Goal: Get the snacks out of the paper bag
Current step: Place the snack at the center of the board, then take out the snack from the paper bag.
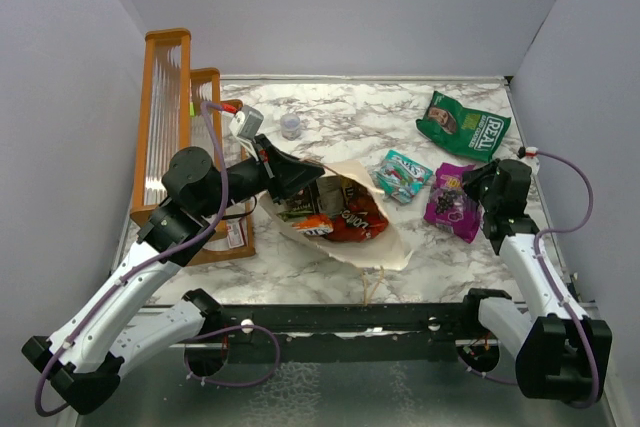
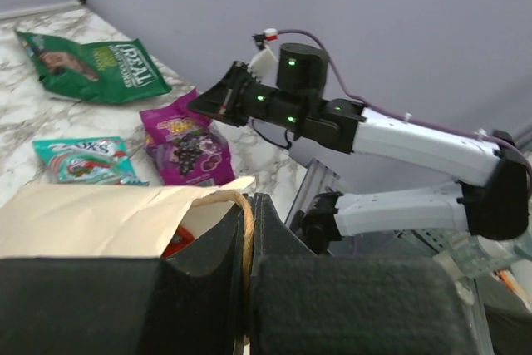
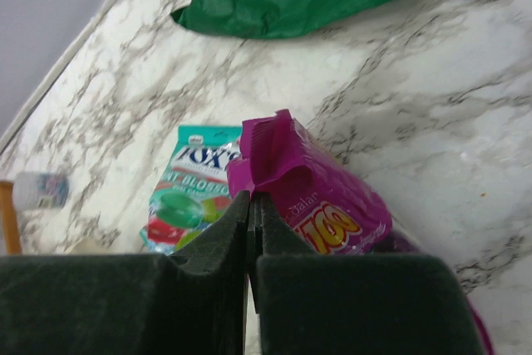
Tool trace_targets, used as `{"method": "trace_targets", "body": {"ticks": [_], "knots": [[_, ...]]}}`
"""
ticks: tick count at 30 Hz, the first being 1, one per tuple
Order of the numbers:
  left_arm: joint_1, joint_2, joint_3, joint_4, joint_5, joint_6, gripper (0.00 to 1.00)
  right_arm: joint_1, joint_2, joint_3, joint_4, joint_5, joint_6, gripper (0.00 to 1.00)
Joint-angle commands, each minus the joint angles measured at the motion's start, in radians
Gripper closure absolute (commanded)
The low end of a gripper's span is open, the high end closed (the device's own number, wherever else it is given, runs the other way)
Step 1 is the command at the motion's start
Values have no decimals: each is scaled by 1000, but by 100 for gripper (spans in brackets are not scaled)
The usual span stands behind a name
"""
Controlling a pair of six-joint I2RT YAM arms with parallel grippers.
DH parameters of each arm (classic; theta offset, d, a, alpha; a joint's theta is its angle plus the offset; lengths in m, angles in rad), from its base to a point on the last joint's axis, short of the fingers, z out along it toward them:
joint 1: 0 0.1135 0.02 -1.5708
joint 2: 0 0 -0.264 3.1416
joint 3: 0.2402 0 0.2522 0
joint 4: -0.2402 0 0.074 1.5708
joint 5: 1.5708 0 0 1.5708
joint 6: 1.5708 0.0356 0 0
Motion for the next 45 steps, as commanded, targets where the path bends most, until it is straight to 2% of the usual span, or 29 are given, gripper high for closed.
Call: {"method": "trace_targets", "body": {"ticks": [1, 6, 10, 14, 17, 20, 23, 26, 30, 33, 36, 40, 45], "knots": [[-3, -12, -35, 139, 130, -14, 100, -4, 69, 23, 30, 176, -104, 93], [-2, -6, -53, 190, 166, -44, 100, -12, 107, -11, 43, 189, -106, 76], [-3, -16, -63, 190, 171, -44, 100, -13, 67, 11, 10, 175, -130, 60], [-2, -26, -73, 191, 165, -40, 100, -13, -3, 77, -36, 126, -179, 42], [-2, -29, -78, 191, 156, -38, 100, -13, -54, 136, -44, 29, -242, 35], [-2, -31, -81, 191, 143, -32, 100, -12, -59, 200, -29, -218, -355, 34], [-2, -32, -79, 185, 124, -27, 100, -6, -45, 252, -28, -496, -387, 34], [-2, -38, -68, 157, 79, -8, 100, 45, -78, 253, 7, -634, -374, 34], [-2, -68, -40, 79, -50, 57, 100, 190, -134, 263, 23, -674, -415, 33], [-2, -102, -14, 17, -206, 122, 100, 279, -134, 286, 4, -676, -428, 32], [-3, -104, 51, -96, -389, 177, 100, 314, -117, 303, -1, -677, -432, 32], [-2, -57, 136, -170, -467, 236, 100, 334, -91, 327, 8, -681, -420, 32], [-3, 82, 287, -255, -520, 281, 100, 353, -61, 363, 17, -689, -407, 32]]}}
